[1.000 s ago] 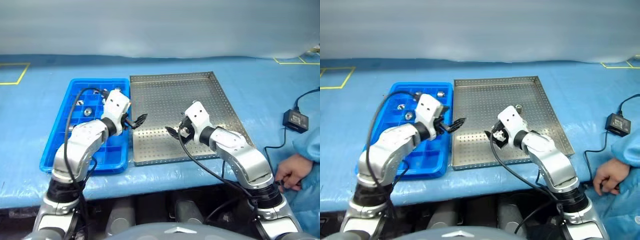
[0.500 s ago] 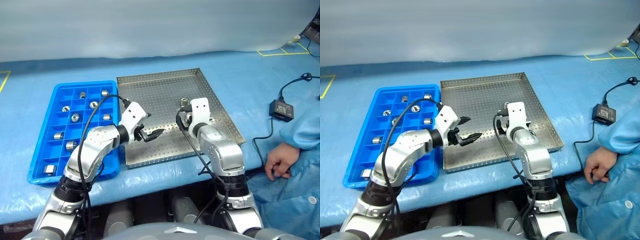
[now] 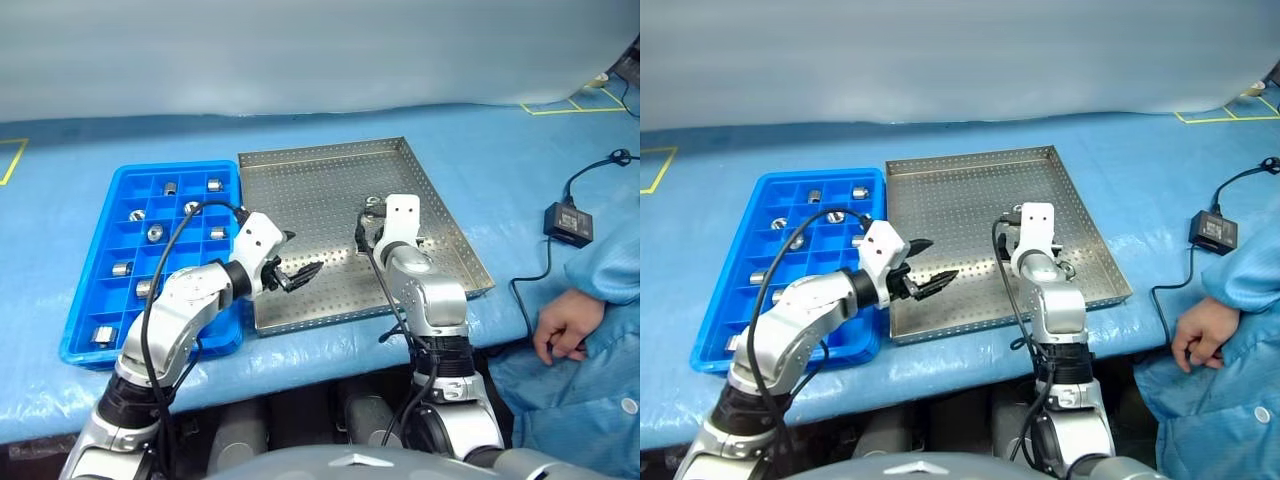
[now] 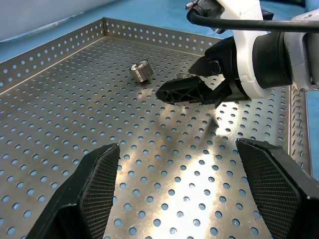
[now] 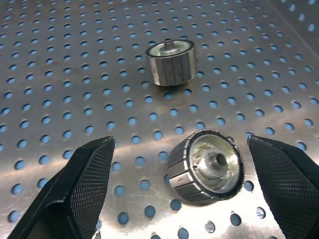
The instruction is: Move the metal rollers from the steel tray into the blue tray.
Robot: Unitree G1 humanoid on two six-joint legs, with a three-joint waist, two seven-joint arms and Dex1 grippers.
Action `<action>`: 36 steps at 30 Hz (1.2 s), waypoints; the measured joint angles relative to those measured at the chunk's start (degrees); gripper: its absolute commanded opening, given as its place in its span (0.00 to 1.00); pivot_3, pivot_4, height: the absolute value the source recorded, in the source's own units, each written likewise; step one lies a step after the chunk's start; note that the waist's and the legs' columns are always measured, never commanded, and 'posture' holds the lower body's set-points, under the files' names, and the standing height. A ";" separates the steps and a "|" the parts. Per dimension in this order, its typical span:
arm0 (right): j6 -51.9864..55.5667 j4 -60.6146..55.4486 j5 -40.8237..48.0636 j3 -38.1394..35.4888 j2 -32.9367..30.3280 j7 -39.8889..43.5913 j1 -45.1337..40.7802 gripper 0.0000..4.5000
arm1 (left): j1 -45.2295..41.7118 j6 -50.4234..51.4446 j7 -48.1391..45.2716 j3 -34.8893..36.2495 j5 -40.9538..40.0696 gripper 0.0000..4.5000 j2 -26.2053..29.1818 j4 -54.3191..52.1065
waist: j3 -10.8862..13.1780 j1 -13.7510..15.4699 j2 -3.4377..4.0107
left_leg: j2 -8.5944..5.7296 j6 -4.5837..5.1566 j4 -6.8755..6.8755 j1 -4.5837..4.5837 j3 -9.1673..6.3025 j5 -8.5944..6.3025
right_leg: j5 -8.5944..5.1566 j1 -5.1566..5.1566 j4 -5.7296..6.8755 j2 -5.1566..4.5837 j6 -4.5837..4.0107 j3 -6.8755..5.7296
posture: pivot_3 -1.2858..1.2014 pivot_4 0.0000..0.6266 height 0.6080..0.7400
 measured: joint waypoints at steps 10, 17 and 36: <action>-2.06 5.02 1.37 -4.09 3.07 -1.29 -1.16 0.66 | 0.93 0.91 1.75 0.09 -0.27 0.91 -0.21 -0.66 | 0.01 0.05 0.02 | 0.02 0.00 0.00 0.03 0.00 0.00 | 0.00 0.01 0.01 0.05 -0.01 -0.01 | 0.49 0.24 1.00; -4.46 6.17 1.71 -5.13 2.75 -1.17 -1.34 0.42 | 2.91 1.68 2.85 1.11 -0.36 0.91 0.27 -2.05 | 0.02 0.14 0.04 | 0.04 0.00 0.02 0.03 0.03 0.00 | -0.03 0.01 0.00 0.03 0.03 0.02 | 0.51 0.24 1.00; -3.06 -4.96 11.40 16.20 -2.17 29.65 -8.21 0.42 | 15.26 16.12 15.48 17.80 -1.15 0.91 2.75 -20.17 | 0.07 3.91 0.09 | 0.11 -0.01 -0.16 0.08 -0.18 0.00 | -0.17 0.04 0.00 0.06 -0.11 -0.22 | 0.61 0.24 1.00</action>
